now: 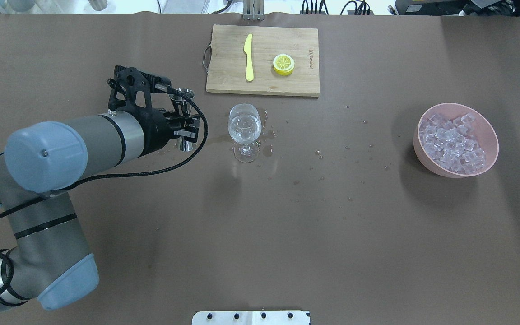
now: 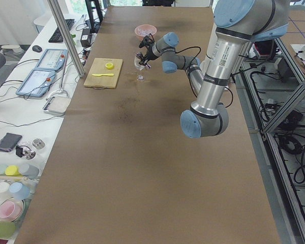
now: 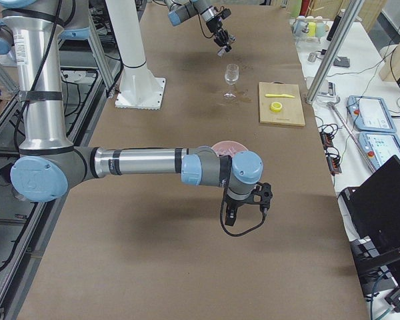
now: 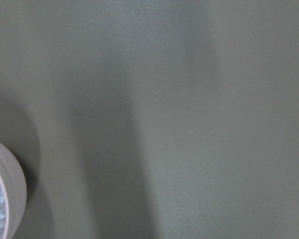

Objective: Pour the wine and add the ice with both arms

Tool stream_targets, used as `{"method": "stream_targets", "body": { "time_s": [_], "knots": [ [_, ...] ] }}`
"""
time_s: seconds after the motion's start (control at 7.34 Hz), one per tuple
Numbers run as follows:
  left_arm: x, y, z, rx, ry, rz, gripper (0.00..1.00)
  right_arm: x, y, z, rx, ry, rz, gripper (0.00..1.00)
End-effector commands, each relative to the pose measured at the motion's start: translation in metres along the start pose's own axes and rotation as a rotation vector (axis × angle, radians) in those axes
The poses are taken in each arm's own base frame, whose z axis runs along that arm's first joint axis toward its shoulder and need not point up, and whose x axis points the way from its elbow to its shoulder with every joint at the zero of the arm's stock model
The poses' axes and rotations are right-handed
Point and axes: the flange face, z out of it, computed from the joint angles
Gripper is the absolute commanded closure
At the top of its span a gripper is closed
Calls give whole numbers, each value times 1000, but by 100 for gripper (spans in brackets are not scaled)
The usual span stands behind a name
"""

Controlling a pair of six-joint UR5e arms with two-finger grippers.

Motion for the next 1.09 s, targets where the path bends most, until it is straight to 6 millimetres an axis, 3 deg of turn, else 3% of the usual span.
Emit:
{"method": "stream_targets", "body": {
  "time_s": [0.0,0.27,0.54,0.68,0.95],
  "knots": [
    [8,-11,-4,-24,1,-14,100,0,0,4,-8,1,1,0],
    [12,-13,-10,-15,11,-67,100,0,-1,7,-13,2,2,0],
    [27,-18,-12,-8,36,-113,100,-3,-2,8,-14,2,-6,0],
    [41,-17,-12,-8,47,-117,100,-4,-2,9,-15,3,-7,0],
    [88,-7,-10,15,3,-97,100,-5,-2,10,-19,3,-8,0]
  ]
}}
